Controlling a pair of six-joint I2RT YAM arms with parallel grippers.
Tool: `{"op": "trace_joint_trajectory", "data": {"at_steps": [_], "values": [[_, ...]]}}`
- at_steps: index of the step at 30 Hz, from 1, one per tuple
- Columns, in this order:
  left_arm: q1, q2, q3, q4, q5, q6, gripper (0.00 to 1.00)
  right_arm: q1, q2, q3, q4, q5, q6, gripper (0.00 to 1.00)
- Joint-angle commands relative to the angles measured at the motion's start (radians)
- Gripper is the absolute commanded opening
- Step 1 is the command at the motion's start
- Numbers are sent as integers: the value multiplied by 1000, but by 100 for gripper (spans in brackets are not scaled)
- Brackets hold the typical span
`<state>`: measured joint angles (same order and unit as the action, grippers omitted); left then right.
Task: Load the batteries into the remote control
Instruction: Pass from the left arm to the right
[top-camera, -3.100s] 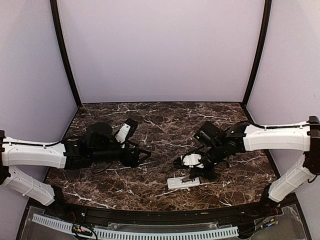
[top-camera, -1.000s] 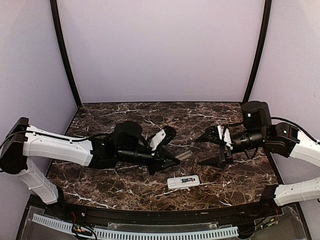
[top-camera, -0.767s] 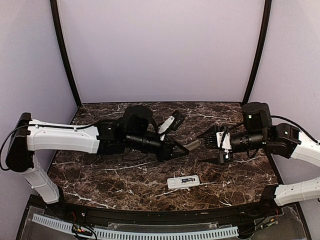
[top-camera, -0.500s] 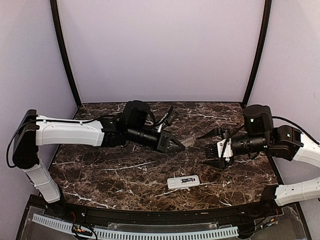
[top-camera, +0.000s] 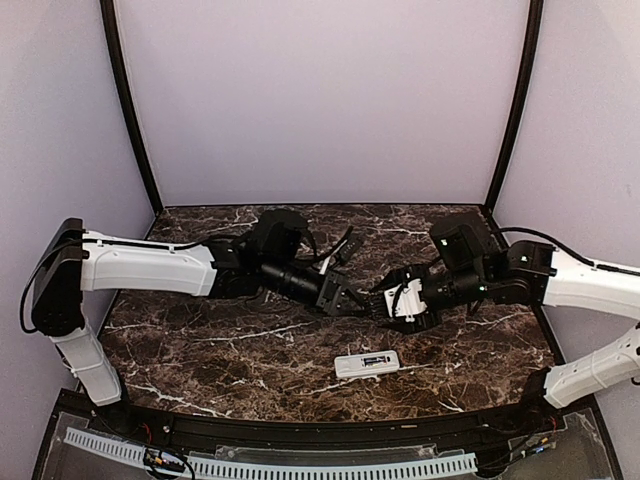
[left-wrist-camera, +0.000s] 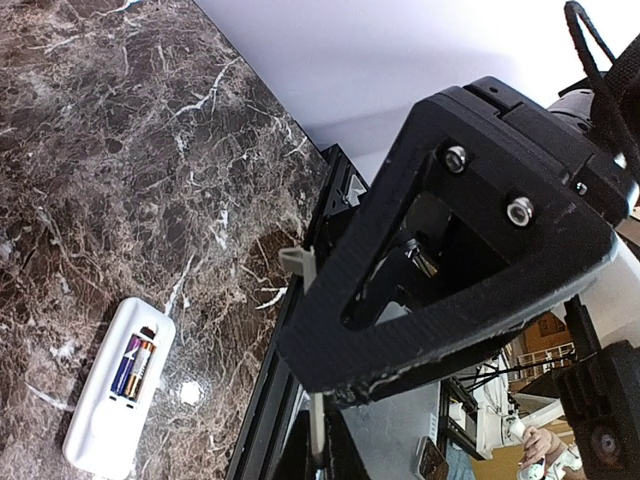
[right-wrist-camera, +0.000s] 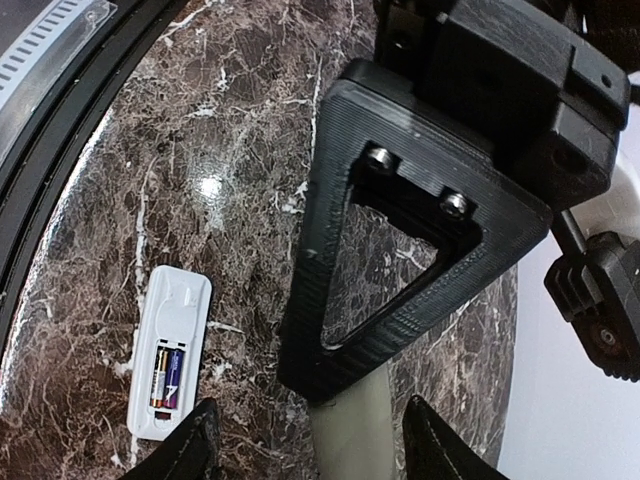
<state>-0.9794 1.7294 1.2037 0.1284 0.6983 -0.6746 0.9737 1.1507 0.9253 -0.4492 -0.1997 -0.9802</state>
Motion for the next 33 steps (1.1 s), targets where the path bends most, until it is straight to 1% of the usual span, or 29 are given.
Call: {"op": "trace_joint_trajectory", "data": {"at_steps": [1,4,7,17,22,26,30,31,32,33], "values": [[-3,1,9,-15,19,-15,0,3,22,44,21,30,63,58],[-3,0,10,-24,17,-14,0,3,18,34,48,28,71,50],[-2,-3,9,-25,17,-12,0,2,21,35,40,32,71,38],[-3,2,8,-29,21,0,0,0,54,49,23,73,83,36],[-2,2,7,-30,18,1,0,2,50,69,23,45,95,21],[-4,5,7,-29,25,0,0,2,37,62,15,38,102,12],[-2,1,7,-26,30,15,0,1,25,56,-14,28,120,7],[-1,-1,9,-33,32,35,1,1,19,54,-20,20,124,7],[-2,-2,15,-37,32,45,6,-1,14,52,-27,15,128,6],[0,-6,17,-51,31,62,18,0,12,51,-35,10,135,6]]}}
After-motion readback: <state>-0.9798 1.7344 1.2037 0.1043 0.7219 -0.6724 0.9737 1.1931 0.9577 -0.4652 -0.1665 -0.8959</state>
